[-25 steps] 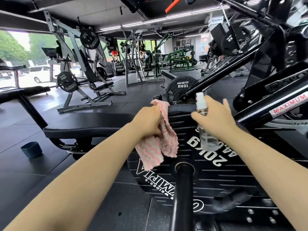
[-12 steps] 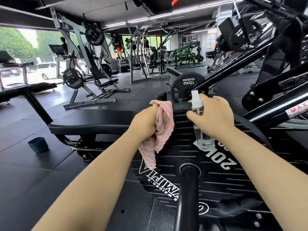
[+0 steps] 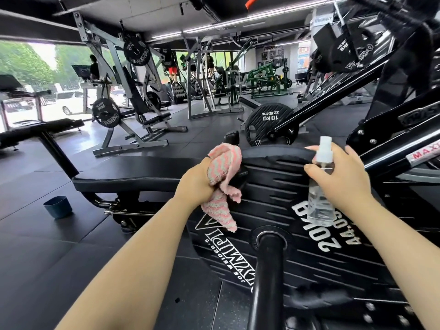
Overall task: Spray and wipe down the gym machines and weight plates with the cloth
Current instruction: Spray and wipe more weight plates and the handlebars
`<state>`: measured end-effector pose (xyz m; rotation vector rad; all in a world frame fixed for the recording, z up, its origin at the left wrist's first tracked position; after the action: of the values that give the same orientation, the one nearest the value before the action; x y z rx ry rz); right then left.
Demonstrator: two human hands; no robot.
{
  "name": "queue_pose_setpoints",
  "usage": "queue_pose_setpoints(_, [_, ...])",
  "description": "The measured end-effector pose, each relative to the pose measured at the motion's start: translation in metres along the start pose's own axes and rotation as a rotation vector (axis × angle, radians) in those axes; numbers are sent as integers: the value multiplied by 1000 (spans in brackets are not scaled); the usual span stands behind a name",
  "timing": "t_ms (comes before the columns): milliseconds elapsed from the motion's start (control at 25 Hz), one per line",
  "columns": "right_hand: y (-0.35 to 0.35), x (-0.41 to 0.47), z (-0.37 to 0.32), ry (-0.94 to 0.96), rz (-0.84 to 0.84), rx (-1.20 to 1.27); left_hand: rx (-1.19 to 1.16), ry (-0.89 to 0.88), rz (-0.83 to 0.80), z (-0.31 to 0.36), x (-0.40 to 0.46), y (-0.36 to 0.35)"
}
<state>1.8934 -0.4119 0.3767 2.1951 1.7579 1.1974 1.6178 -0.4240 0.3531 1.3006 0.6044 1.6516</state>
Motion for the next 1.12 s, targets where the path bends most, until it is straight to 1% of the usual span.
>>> queue_pose_setpoints(120, [8,-11,25,-98,-34,174,-56,14,0,2,-2,4])
queue_pose_setpoints(160, [11,-15,33,-152,-23,262,-44,-20,-1,7,1,7])
queue_pose_setpoints(240, [19,-24,48,-267,22,364,-68,-127,17,22,4,11])
queue_pose_setpoints(320, [26,-29,56,-323,71,340,-106,-255,49,37,3,11])
queue_pose_setpoints(360, [28,-29,55,-328,75,299,-80,-303,59,42,2,9])
queue_pose_setpoints(440, [29,-18,43,-288,44,257,20,-321,59,53,1,3])
queue_pose_setpoints(520, [26,-4,25,-298,-55,440,108,-354,81,71,0,-5])
queue_pose_setpoints(600, [22,4,16,-387,-123,636,217,-454,104,100,1,-14])
queue_pose_setpoints(680, [20,6,19,-429,-109,703,303,-538,116,128,5,-29])
queue_pose_setpoints(760, [22,6,27,-483,-78,790,351,-563,94,147,8,-46])
queue_pose_setpoints(840, [28,8,33,-523,-119,938,485,-663,66,156,6,-60])
queue_pose_setpoints(920, [29,9,34,-532,-183,1032,655,-796,26,153,6,-69])
queue_pose_setpoints(960, [29,8,35,-529,-195,1032,689,-870,11,151,6,-71])
queue_pose_setpoints(1040, [29,6,33,-499,-165,973,742,-1020,-23,143,5,-71])
queue_pose_setpoints(1120, [30,2,29,-487,-132,912,836,-1169,-132,136,3,-69])
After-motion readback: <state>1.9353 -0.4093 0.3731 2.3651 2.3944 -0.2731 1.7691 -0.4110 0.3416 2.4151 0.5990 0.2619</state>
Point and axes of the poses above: each hand's wrist, its own x-axis towards the middle knuckle, its own y-axis out of the back of the hand, z = x × y, the point moved 1 cm from there along x, towards the middle knuckle, and after that the axes turned 11 degrees about -y, right-handed, at the moved point
